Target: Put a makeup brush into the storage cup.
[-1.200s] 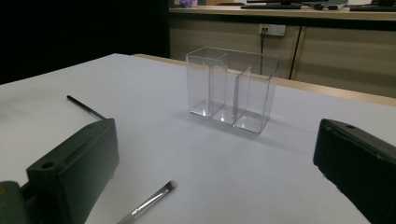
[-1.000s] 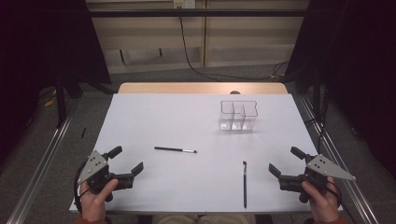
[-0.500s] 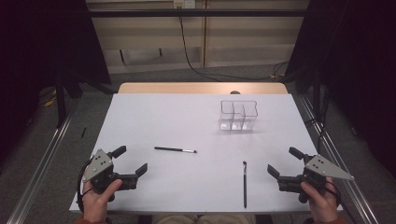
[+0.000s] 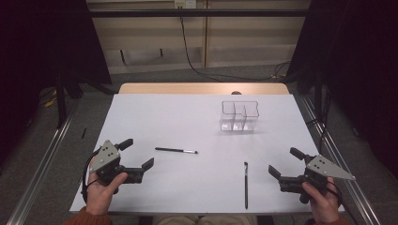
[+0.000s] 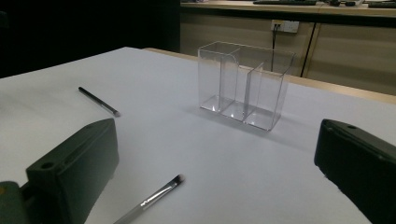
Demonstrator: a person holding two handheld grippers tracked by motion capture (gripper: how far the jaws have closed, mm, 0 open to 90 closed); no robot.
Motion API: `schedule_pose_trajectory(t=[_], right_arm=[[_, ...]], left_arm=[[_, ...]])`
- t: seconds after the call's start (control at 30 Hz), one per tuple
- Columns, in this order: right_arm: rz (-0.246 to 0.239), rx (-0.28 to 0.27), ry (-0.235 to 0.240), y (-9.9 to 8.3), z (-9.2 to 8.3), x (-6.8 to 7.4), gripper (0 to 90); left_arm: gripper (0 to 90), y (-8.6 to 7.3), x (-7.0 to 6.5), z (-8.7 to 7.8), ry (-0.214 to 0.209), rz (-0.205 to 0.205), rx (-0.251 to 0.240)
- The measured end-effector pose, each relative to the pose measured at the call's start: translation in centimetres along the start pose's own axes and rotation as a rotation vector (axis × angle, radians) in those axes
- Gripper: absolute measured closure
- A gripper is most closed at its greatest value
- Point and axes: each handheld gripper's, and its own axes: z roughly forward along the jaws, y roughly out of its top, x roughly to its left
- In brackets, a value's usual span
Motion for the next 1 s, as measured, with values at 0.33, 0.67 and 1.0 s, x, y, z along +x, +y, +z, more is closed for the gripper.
schedule_pose_trajectory(t=[0.33, 0.67, 1.0], right_arm=[[-0.001, -0.002, -0.005, -0.1, -0.4, 0.1, 0.0], [0.002, 0.004, -0.001, -0.1, -0.4, 0.1, 0.0], [-0.001, 0.002, 0.009, 0.0, -0.3, 0.2, 0.0]], left_arm=[[2.4, 1.1, -0.1, 1.4, -0.017, 0.012, -0.016], [2.5, 2.2, 0.6, 2.5, -0.044, 0.011, -0.013], [2.5, 3.3, 0.3, 3.3, -0.062, 0.021, -0.022]])
